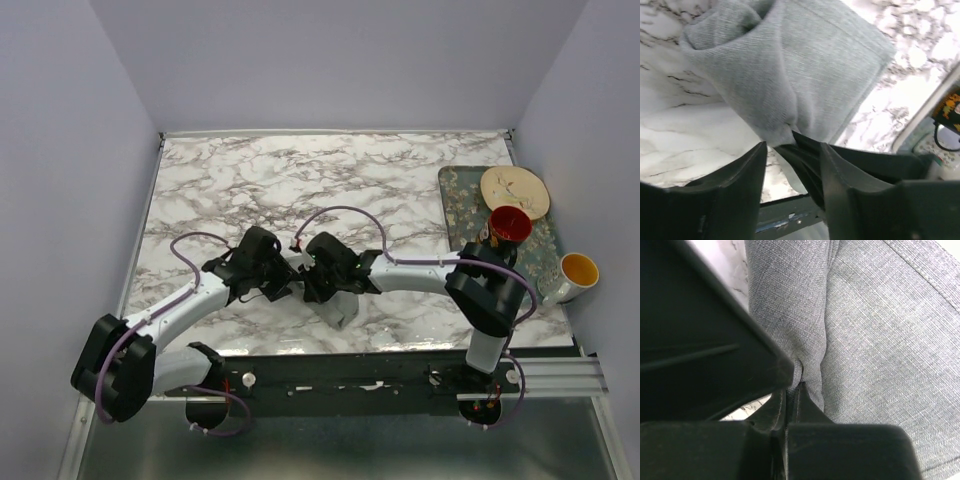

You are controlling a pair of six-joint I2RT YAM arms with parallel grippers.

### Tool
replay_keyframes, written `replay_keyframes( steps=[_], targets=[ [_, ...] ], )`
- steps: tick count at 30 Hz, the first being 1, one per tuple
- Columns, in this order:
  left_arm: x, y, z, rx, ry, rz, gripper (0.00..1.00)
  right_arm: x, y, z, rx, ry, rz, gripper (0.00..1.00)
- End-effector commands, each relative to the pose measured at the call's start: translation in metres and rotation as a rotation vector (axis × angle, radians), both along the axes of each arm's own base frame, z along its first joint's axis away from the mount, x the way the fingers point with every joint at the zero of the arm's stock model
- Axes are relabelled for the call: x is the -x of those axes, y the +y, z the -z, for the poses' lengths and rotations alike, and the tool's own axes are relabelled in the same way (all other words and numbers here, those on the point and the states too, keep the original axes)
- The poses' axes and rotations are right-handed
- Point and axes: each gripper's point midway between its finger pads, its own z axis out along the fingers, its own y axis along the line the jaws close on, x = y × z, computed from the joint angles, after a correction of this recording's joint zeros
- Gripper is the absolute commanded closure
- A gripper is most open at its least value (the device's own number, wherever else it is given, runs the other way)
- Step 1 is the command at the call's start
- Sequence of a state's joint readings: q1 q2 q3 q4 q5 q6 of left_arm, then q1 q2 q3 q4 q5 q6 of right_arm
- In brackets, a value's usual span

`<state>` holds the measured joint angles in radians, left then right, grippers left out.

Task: Fold the napkin, place the utensils inside, and roll it up
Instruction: Roll the napkin with the utensil

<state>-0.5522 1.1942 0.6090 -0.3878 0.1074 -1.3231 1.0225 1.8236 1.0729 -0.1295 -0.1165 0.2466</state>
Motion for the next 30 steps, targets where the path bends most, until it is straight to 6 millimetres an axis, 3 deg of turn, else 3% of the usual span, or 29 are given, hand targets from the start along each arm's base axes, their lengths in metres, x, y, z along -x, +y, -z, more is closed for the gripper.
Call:
replay_keyframes(
  steps=[1,6,7,9,10,14,17,19,24,30],
  targets=[
    [-0.010,0.006,-0.020,-0.023,-0.093,0.010,0.42,0.035,-0.016,0.027,-0.025,0.198,-0.071,0.99],
    [-0.010,0.014,-0.023,-0.072,-0.102,0.022,0.42,0.039,-0.018,0.024,-0.218,0.374,-0.109,0.99],
    [-0.010,0.014,-0.026,-0.073,-0.112,0.027,0.42,0.050,-0.015,0.018,-0.297,0.430,-0.175,0.99],
    [-0.011,0.016,-0.028,-0.084,-0.119,0.030,0.42,0.048,-0.023,0.028,-0.326,0.505,-0.156,1.00],
    [-0.010,0.014,-0.029,-0.077,-0.121,0.037,0.42,0.051,-0.021,0.021,-0.386,0.531,-0.202,0.99],
    [0.002,0.006,-0.015,-0.060,-0.038,0.090,0.41,0.039,-0.037,0.028,-0.424,0.599,-0.161,0.99],
    [0.014,0.001,0.001,-0.055,0.029,0.101,0.41,0.035,-0.041,0.028,-0.436,0.659,-0.170,0.99],
    [0.017,-0.003,0.001,-0.046,0.025,0.111,0.39,0.032,-0.042,0.033,-0.414,0.701,-0.162,1.00],
    [0.011,-0.012,-0.005,-0.041,-0.004,0.127,0.34,0.027,-0.042,0.039,-0.404,0.691,-0.178,0.99],
    [0.012,-0.018,0.013,-0.042,0.033,0.140,0.34,0.006,-0.045,0.045,-0.295,0.591,-0.178,0.99]
  ],
)
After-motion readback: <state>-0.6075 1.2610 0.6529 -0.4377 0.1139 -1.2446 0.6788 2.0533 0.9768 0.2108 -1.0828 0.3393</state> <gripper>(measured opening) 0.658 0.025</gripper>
